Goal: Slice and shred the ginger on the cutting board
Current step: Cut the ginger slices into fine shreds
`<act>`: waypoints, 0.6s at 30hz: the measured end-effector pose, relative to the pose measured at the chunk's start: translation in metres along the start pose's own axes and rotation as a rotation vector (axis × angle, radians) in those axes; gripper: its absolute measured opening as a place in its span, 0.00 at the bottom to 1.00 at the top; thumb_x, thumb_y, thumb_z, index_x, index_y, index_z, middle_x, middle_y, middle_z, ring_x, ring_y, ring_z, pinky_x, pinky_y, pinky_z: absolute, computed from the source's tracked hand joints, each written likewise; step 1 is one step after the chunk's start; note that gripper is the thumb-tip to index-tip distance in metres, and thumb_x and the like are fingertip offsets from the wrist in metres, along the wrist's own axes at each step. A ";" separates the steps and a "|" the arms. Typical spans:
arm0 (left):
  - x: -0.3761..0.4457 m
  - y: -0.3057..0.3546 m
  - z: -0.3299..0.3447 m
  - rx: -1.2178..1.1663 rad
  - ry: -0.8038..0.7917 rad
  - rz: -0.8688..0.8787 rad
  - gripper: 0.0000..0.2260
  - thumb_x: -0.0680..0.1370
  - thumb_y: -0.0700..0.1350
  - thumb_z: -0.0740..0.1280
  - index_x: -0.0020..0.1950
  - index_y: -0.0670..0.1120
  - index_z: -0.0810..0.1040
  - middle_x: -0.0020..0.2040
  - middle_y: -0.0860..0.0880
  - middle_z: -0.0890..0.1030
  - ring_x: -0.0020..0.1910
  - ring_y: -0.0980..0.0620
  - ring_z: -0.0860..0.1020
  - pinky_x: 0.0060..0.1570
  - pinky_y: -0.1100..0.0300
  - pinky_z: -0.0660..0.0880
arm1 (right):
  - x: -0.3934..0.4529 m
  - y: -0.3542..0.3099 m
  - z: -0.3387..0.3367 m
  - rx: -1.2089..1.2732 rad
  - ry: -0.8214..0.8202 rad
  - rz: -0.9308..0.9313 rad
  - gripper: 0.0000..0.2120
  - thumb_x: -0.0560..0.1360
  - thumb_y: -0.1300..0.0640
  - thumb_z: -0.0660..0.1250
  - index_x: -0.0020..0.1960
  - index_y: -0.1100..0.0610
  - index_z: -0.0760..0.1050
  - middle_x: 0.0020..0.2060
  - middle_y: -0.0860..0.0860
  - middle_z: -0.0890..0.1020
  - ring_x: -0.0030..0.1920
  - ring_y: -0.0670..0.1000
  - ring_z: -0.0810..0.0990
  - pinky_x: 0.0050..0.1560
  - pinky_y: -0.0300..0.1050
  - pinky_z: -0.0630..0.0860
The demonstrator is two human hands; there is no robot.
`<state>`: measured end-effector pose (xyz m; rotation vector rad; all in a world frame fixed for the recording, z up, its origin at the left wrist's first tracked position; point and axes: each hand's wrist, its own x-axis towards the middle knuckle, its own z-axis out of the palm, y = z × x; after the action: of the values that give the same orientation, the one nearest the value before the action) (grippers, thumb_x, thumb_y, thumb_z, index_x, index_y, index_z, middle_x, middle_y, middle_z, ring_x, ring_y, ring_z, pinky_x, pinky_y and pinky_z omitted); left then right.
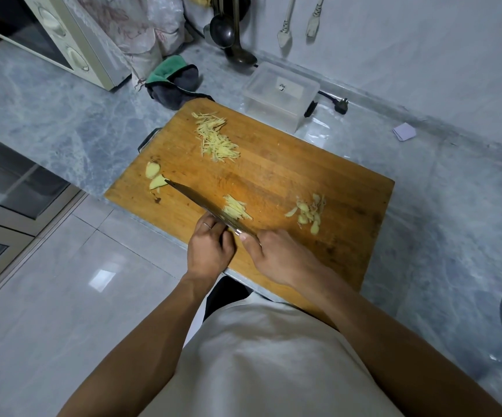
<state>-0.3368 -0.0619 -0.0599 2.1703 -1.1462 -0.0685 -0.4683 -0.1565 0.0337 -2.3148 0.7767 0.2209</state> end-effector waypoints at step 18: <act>0.006 -0.021 -0.012 0.072 -0.167 0.164 0.13 0.76 0.40 0.59 0.52 0.38 0.81 0.51 0.42 0.79 0.55 0.44 0.77 0.39 0.56 0.78 | 0.003 0.000 0.003 0.088 0.027 0.024 0.28 0.85 0.41 0.50 0.33 0.56 0.68 0.31 0.55 0.76 0.36 0.60 0.77 0.36 0.53 0.73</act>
<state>-0.3137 -0.0516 -0.0614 2.1566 -1.4372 -0.1412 -0.4656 -0.1557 0.0305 -2.2307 0.8116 0.1623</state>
